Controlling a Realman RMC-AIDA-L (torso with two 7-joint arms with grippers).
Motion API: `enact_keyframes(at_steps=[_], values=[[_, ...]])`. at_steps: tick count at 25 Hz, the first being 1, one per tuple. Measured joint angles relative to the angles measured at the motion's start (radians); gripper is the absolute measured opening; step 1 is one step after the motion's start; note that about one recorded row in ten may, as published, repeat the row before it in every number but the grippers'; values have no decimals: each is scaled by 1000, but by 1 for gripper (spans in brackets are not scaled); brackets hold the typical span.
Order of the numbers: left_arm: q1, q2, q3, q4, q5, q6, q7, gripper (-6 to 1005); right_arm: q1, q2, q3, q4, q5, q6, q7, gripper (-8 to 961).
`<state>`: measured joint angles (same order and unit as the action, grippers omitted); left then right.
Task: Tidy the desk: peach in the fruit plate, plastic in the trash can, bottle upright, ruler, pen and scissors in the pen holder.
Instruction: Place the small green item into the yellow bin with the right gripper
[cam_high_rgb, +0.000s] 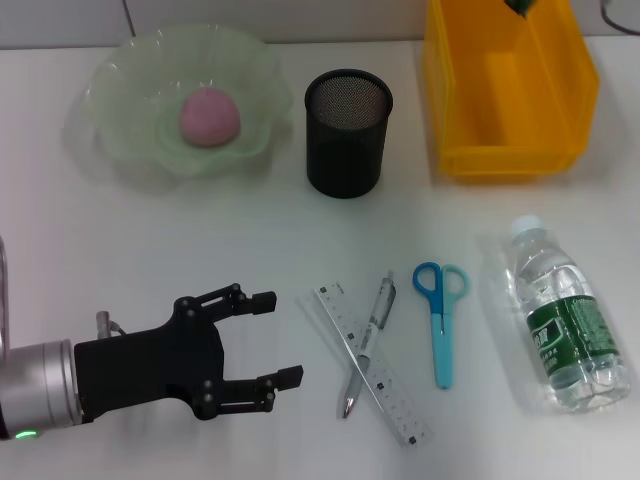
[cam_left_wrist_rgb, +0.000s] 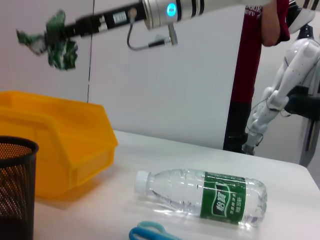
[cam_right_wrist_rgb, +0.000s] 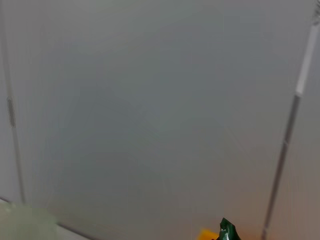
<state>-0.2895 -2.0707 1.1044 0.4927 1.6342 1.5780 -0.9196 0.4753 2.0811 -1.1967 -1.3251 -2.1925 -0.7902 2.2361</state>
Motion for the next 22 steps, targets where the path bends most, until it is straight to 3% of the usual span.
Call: enact_keyframes(at_steps=[9, 14, 22], values=[[0, 1, 0, 0, -27, 31, 11, 863, 15, -1, 8, 174, 4, 96, -22, 31], [-3, 1, 0, 0, -34, 34, 12, 863, 4, 0, 5, 178, 18, 85, -22, 52], [-9, 1, -1, 0, -37, 35, 12, 863, -25, 2, 3, 147, 22, 58, -23, 214]])
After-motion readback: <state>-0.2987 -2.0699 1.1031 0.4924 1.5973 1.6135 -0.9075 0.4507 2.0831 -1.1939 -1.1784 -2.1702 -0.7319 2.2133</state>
